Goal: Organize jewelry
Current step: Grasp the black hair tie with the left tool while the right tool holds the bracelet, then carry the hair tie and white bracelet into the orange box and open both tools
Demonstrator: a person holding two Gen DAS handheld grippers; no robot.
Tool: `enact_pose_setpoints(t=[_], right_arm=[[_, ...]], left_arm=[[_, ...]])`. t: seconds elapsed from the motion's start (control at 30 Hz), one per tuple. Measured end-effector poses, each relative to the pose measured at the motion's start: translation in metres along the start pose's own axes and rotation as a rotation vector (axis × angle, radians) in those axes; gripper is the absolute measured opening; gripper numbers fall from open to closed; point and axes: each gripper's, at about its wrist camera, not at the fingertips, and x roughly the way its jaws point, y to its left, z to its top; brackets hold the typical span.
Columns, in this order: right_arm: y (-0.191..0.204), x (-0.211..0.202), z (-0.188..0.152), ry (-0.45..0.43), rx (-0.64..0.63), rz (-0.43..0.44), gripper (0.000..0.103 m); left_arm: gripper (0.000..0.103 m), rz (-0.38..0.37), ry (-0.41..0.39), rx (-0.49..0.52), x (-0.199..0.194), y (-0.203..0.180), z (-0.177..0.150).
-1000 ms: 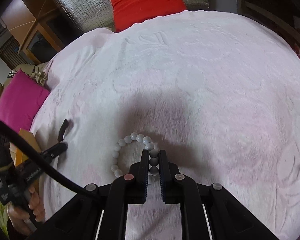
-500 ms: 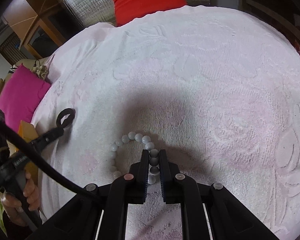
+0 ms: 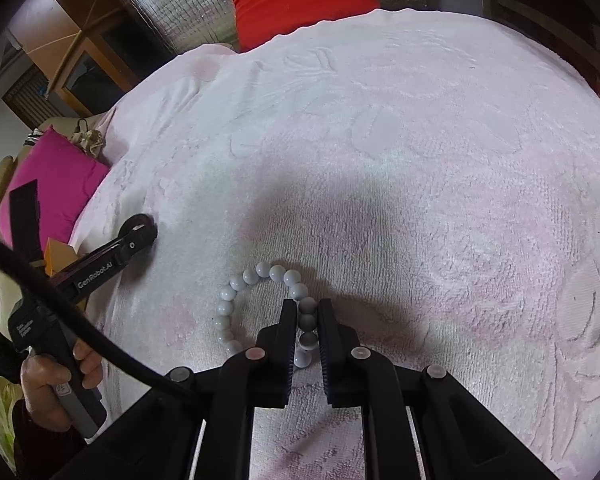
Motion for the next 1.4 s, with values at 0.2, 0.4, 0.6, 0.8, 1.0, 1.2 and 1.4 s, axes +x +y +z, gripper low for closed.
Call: enact_pose_setpoints(t=[0.2,0.4,0.6,0.8,1.0,1.2,1.4], right_arm=[[0.002,-0.001,0.001,0.007,-0.003,-0.008,0.014],[0.001,-0.001,-0.001,0.013,0.013,0.005,0.014],[0.016,-0.003,-0.006,-0.023,-0.058,-0.032,0.011],[0.041,-0.011,-0.011,-0.071,-0.118,-0.022,0.011],[0.068,-0.025,-0.015,-0.138,-0.157,0.033,0.011],[0.101,-0.037,-0.019,-0.188,-0.192,0.1,0.011],[0.143,-0.052,-0.023,-0.227,-0.233,0.187,0.011]], left_arm=[[0.011,-0.066,0.001,-0.026,-0.014,0.006,-0.006],[0.011,-0.101,-0.021,0.01,-0.039,-0.002,-0.017],[0.011,-0.122,-0.064,0.048,-0.071,-0.012,-0.032],[0.011,-0.106,-0.125,0.061,-0.104,-0.012,-0.048],[0.011,-0.047,-0.178,0.038,-0.135,0.004,-0.061],[0.011,-0.013,-0.216,-0.038,-0.164,0.033,-0.079],[0.011,0.014,-0.259,-0.132,-0.203,0.084,-0.102]])
